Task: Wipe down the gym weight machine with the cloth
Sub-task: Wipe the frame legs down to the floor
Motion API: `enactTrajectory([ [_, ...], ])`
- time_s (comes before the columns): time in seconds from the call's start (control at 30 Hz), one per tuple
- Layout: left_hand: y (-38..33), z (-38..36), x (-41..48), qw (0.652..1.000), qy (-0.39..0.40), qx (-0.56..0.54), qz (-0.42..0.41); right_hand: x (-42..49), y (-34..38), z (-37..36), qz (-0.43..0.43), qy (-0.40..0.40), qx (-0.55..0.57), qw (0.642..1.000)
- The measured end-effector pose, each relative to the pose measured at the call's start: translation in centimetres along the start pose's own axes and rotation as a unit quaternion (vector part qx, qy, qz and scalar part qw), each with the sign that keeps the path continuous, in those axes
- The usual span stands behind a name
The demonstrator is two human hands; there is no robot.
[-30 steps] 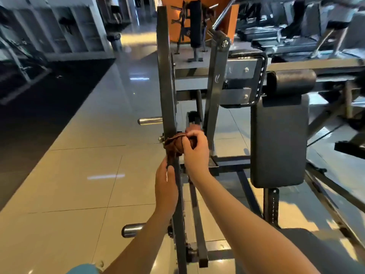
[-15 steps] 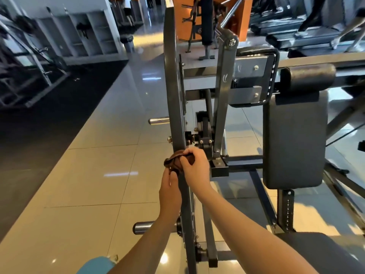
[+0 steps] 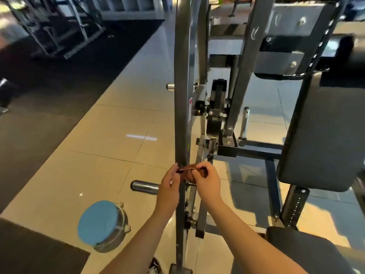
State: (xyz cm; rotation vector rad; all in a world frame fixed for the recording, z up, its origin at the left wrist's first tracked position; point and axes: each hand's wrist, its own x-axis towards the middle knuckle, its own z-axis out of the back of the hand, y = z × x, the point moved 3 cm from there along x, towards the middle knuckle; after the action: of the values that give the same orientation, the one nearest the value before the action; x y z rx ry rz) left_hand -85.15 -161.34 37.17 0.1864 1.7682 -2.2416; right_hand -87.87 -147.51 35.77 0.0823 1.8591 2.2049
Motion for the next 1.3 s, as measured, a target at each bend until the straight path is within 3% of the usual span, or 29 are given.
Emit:
enactTrajectory([
  [0.17, 4.5, -3.3, -4.7, 0.999, 0.028, -0.013, 0.015, -3.7, -3.8, -0.2, -0.076, 0.085, 0.036, 0.993],
  [0.3, 8.6, -3.8, -7.5, 0.997, -0.020, -0.035, 0.065, -7.5, -6.5, 1.2, -0.149, 0.169, 0.074, 0.971],
  [0.43, 10.9, -4.7, -9.7, 0.992, -0.063, -0.055, 0.094, -10.2, -8.9, 1.8, -0.164, 0.210, 0.079, 0.960],
  [0.67, 16.1, -5.0, -12.0, 0.987, -0.047, -0.082, 0.130, -11.5, -13.9, 1.1, -0.091, 0.198, -0.028, 0.976],
  [0.83, 16.7, -3.7, -9.1, 0.987, -0.083, -0.067, 0.121, -7.0, -11.4, -1.1, 0.065, 0.104, -0.074, 0.990],
  [1.03, 18.6, -3.2, -5.2, 0.986, -0.104, -0.095, 0.084, -3.9, -12.1, -6.2, 0.156, 0.092, -0.196, 0.964],
  [1.1, 20.4, -2.8, -4.4, 0.984, -0.111, -0.105, 0.089, -4.6, -14.9, -7.2, 0.153, 0.102, -0.218, 0.958],
  [1.2, 22.7, -2.8, -4.5, 0.986, -0.094, -0.101, 0.094, -6.5, -19.3, -7.9, 0.082, 0.122, -0.216, 0.965],
  [1.3, 23.1, -2.3, -5.3, 0.987, -0.074, -0.083, 0.115, -7.2, -20.0, -8.3, 0.034, 0.111, -0.180, 0.977],
])
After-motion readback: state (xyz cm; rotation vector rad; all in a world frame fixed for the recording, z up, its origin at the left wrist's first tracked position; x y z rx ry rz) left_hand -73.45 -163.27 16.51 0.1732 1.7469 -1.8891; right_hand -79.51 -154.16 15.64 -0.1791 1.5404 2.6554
